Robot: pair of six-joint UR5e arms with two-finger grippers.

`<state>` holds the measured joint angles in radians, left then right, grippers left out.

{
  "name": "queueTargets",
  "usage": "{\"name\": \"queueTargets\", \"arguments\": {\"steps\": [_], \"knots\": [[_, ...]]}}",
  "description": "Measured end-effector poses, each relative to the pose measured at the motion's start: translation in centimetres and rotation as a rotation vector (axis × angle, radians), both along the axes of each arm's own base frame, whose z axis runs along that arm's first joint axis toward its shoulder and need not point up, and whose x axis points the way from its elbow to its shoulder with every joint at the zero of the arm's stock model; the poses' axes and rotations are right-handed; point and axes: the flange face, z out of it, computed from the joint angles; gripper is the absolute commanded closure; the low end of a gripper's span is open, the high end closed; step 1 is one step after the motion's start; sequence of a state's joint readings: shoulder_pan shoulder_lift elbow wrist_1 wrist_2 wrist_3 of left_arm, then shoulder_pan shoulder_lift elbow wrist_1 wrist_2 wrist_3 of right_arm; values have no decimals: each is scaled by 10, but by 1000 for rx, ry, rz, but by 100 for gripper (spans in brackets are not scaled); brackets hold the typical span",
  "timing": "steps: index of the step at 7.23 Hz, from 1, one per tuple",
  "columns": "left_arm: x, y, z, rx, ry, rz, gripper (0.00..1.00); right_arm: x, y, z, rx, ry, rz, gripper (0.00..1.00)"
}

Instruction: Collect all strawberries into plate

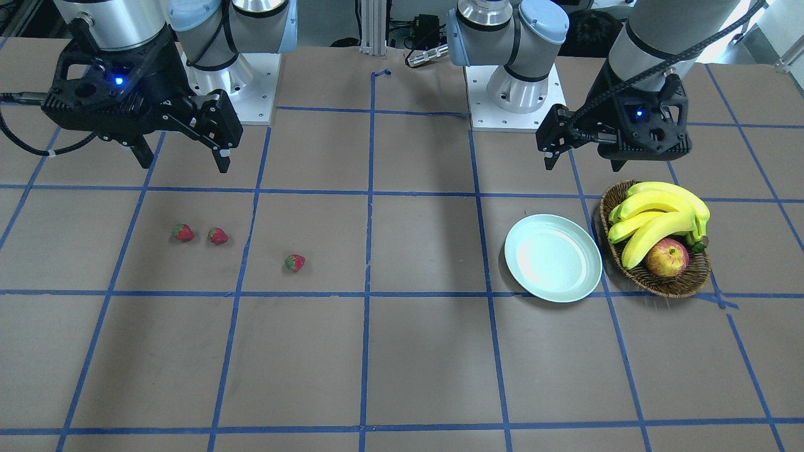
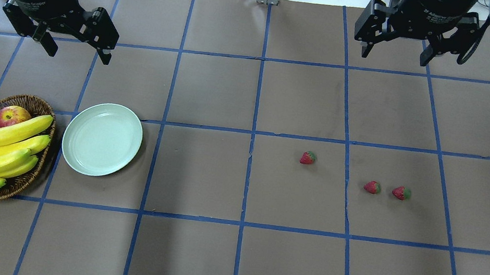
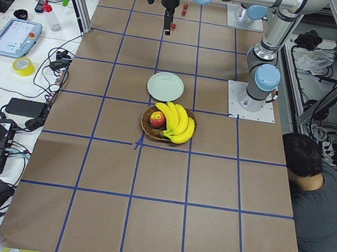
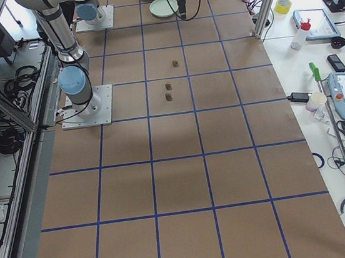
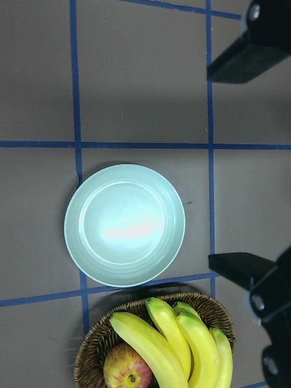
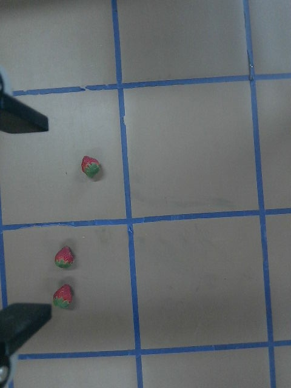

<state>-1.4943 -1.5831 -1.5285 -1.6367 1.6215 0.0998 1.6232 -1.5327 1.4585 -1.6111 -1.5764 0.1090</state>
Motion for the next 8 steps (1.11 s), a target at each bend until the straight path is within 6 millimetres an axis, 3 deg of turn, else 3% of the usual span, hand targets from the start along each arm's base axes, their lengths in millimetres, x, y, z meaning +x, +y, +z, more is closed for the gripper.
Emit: {"name": "queueTargets", "arguments": {"steps": [8], "knots": [[1, 1, -1, 1, -2, 1, 0, 1, 2, -6, 21, -4, 2, 0]]}}
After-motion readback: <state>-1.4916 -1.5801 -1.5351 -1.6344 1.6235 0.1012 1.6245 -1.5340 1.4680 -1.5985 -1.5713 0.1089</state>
